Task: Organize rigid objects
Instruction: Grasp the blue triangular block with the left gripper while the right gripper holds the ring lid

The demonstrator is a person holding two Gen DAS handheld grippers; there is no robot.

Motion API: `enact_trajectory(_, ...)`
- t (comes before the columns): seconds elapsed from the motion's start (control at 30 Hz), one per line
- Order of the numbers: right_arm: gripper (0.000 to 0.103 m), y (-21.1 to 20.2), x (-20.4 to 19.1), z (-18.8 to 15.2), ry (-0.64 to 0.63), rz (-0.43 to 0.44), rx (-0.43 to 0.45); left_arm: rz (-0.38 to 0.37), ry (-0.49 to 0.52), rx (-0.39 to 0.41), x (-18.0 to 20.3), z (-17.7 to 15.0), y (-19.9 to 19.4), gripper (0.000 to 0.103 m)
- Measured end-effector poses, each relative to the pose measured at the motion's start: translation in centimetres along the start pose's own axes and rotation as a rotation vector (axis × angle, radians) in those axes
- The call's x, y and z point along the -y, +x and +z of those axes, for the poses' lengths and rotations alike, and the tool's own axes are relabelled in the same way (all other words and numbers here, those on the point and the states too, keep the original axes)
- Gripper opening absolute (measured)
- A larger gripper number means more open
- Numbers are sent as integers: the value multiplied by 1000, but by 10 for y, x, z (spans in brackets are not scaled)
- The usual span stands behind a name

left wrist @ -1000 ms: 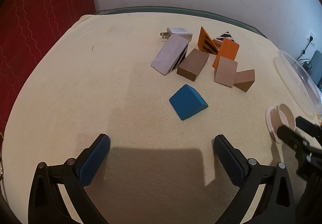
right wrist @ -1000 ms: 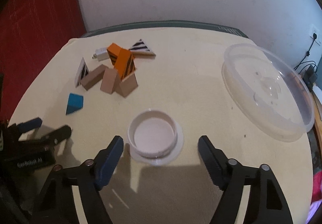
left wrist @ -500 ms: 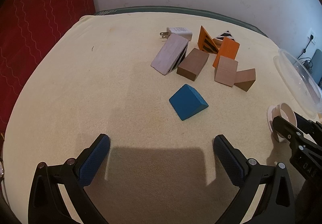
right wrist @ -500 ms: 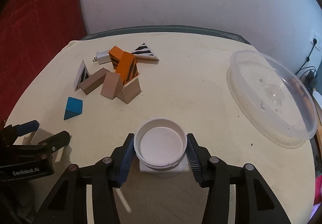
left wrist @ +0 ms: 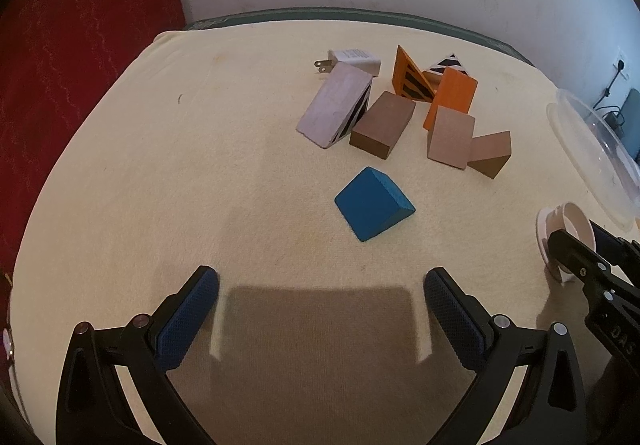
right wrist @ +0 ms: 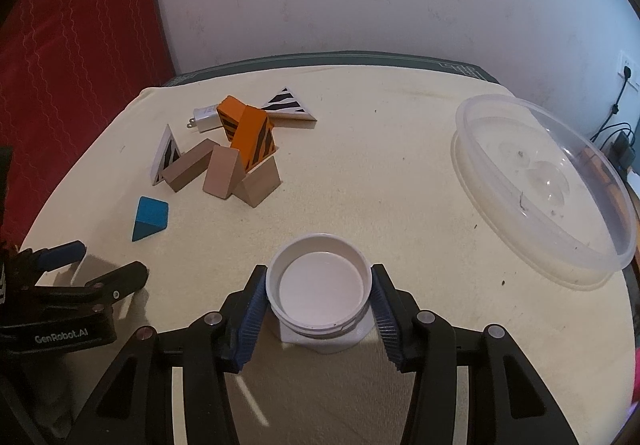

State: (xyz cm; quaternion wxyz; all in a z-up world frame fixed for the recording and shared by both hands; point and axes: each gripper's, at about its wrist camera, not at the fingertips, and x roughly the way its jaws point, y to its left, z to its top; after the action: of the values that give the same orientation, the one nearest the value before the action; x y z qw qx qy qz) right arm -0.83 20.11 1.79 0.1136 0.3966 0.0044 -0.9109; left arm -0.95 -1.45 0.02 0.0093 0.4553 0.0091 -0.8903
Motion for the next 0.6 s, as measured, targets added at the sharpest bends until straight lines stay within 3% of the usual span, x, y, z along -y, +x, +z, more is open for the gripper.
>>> enact_trajectory(0.2, 53, 0, 1, 0, 7, 7, 1, 3, 63, -8, 2, 10, 2, 97)
enact_trajectory(0.3, 53, -1, 1, -1, 8, 9, 3, 3, 104, -1, 5, 18, 4, 89)
enact_trajectory(0.43, 53, -1, 2, -1, 12, 14, 3, -52, 110, -3, 5, 30, 7, 68)
enact_trajectory(0.6, 53, -1, 3, -1, 16, 20, 4, -87, 175, 22, 13, 38, 11, 60)
